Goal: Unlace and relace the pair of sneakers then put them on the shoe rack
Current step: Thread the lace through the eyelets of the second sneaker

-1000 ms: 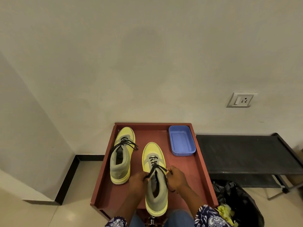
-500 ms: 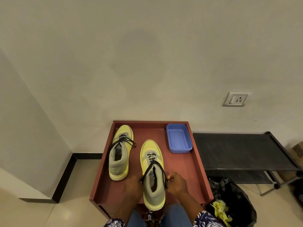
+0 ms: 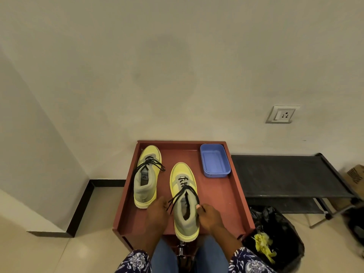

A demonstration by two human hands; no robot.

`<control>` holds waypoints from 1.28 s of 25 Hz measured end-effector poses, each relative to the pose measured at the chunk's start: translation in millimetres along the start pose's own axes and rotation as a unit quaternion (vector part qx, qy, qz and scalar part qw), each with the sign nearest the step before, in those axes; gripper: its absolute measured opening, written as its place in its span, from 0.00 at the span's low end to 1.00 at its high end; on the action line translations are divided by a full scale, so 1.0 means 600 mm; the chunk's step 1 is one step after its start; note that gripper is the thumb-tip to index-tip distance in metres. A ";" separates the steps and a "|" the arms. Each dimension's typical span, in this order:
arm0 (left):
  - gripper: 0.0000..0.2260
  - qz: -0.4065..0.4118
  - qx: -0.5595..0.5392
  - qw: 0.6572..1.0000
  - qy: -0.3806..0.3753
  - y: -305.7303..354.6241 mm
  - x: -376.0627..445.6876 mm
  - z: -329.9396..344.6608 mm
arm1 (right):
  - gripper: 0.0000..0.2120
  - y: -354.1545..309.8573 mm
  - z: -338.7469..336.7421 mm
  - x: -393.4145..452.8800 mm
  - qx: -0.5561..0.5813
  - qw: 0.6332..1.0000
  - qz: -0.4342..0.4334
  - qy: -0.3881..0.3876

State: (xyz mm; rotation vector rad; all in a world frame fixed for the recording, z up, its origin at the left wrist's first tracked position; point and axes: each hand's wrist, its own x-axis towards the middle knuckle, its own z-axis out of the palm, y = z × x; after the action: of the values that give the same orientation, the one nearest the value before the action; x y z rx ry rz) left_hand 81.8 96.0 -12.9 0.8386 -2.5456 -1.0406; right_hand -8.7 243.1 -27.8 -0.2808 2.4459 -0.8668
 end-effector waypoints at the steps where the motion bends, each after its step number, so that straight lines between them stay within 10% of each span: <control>1: 0.15 -0.015 0.007 1.000 -0.013 0.003 -0.001 -0.003 | 0.15 -0.001 0.001 -0.001 -0.005 1.000 -0.004 -0.006; 26: 0.22 -0.093 0.100 0.968 -0.211 0.002 0.001 -0.023 | 0.14 -0.019 -0.004 -0.012 -0.005 0.999 0.021 -0.034; 29: 0.07 -0.104 0.086 0.974 -0.181 0.007 0.004 -0.024 | 0.13 -0.020 -0.002 -0.012 0.011 0.999 0.031 -0.027; 32: 0.17 -0.103 0.076 0.983 -0.131 0.006 0.010 -0.019 | 0.14 -0.021 -0.003 -0.010 0.020 0.999 0.037 -0.026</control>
State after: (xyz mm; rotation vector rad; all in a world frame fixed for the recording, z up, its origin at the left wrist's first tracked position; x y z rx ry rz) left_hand 80.6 88.0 -2.1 1.0902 -2.8369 -1.0900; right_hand -4.4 236.3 -16.3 -0.1942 2.3731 -0.8647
